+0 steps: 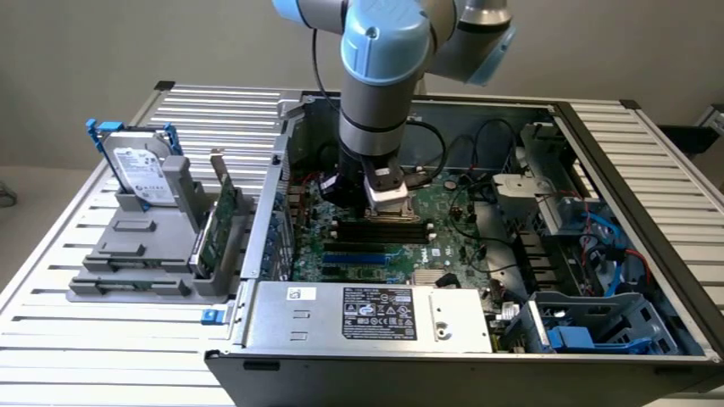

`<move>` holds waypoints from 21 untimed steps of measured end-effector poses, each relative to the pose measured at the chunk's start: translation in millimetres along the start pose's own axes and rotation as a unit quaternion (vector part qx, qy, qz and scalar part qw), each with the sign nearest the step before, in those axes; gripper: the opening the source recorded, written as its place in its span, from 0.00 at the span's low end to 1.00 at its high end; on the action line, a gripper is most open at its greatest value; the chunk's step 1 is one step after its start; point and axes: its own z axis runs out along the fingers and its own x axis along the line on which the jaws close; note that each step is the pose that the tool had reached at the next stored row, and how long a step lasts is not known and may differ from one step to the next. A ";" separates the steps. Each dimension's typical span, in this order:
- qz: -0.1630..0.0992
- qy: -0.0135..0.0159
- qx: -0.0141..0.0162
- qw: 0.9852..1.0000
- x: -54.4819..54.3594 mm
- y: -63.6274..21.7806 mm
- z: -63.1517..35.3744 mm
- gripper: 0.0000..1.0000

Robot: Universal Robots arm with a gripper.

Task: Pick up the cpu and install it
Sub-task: 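Install the first cpu locking lever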

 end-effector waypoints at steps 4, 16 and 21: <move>0.002 0.000 -0.005 1.000 0.3 -1.1 1.5 0.11; 0.005 -0.001 -0.015 1.000 1.2 -5.2 -2.0 0.11; 0.006 -0.001 -0.015 1.000 1.3 -8.1 -17.6 0.11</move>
